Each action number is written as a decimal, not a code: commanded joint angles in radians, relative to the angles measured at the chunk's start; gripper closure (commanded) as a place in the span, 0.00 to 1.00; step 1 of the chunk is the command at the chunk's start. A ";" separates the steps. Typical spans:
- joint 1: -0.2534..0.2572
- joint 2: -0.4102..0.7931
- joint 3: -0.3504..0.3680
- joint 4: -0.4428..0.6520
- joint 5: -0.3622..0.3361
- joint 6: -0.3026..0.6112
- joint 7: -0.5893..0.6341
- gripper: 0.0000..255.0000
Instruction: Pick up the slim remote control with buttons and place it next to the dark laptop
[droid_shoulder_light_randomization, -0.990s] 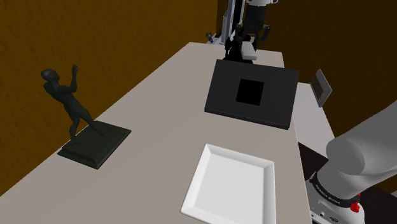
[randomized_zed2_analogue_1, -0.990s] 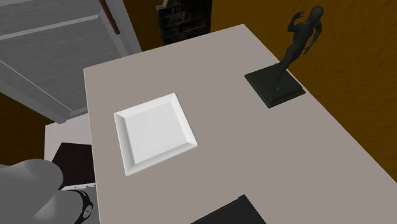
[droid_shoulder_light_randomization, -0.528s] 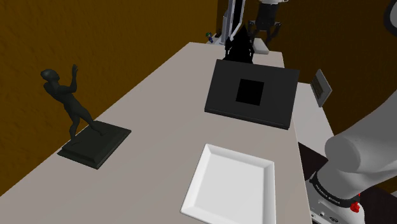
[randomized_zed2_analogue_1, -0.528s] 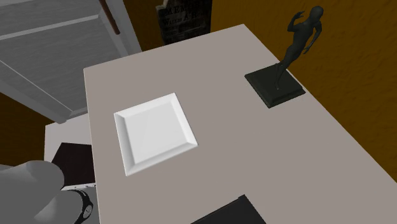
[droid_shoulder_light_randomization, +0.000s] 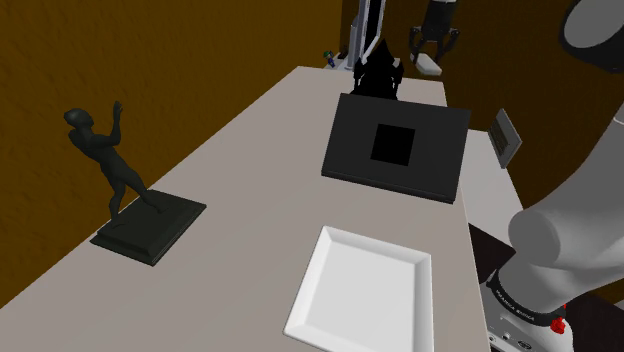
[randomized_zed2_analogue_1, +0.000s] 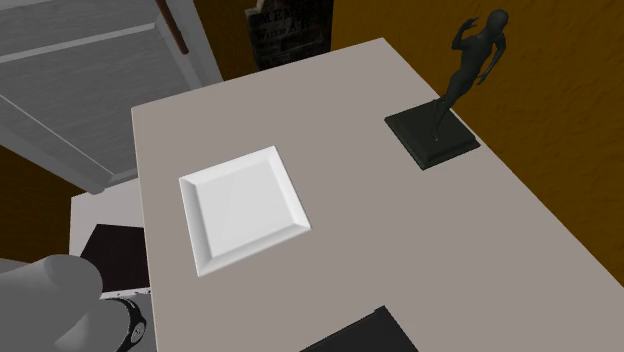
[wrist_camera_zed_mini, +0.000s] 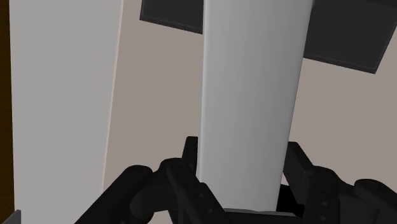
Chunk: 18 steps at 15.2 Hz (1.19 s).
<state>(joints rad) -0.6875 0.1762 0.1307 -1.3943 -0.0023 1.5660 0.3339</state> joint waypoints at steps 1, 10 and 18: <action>-0.019 0.055 -0.014 0.073 -0.004 -0.018 -0.035 1.00; -0.076 0.240 -0.048 0.304 -0.011 -0.066 -0.131 1.00; -0.081 0.198 -0.048 0.131 -0.008 0.066 -0.134 1.00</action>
<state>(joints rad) -0.7690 0.3760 0.0820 -1.2477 -0.0104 1.6163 0.1996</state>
